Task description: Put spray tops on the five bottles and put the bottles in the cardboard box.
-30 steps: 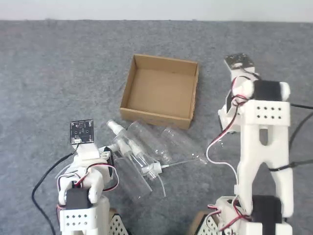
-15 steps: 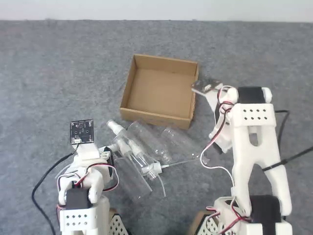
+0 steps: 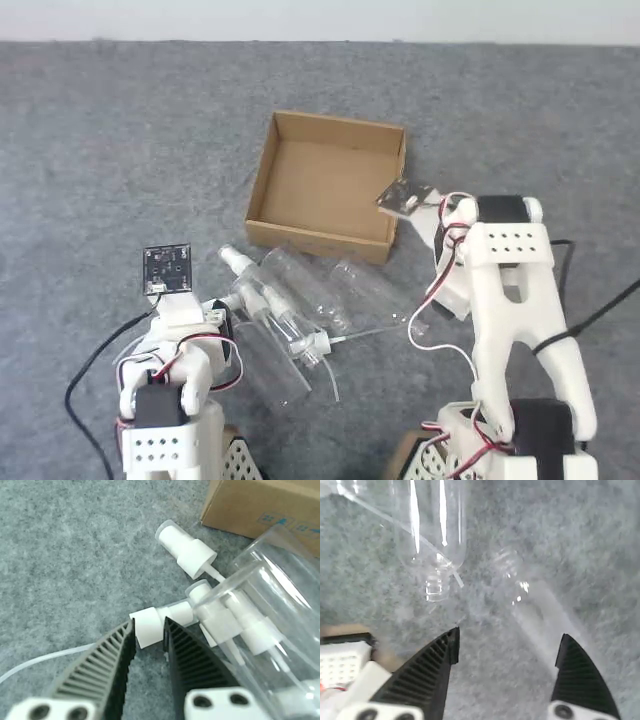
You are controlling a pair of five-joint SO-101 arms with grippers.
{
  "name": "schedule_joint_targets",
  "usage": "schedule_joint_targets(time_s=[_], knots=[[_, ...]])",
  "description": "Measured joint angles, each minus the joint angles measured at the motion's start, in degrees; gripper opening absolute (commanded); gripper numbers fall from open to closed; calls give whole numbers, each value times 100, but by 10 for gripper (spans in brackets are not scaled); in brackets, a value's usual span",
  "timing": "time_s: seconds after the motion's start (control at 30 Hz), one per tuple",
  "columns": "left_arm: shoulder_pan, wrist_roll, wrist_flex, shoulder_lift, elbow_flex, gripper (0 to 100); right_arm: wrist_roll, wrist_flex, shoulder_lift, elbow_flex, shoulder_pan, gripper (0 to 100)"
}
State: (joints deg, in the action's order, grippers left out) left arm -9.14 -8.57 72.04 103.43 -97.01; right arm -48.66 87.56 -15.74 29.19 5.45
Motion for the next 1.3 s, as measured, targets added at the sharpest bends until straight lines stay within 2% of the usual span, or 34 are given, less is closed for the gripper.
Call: schedule_joint_targets(time_s=[0.17,0.63,0.93,1.1,1.3], knots=[[0,0,0,0,0,84,-747,-264,0,229,18,266],[0,0,0,0,0,84,-800,-1600,0,1037,-79,266],[0,0,0,0,0,84,-818,-1925,0,1336,-79,264],[0,0,0,0,0,84,-1134,-2215,0,1574,-88,264],[0,0,0,0,0,84,-1196,-3007,0,2004,-431,264]])
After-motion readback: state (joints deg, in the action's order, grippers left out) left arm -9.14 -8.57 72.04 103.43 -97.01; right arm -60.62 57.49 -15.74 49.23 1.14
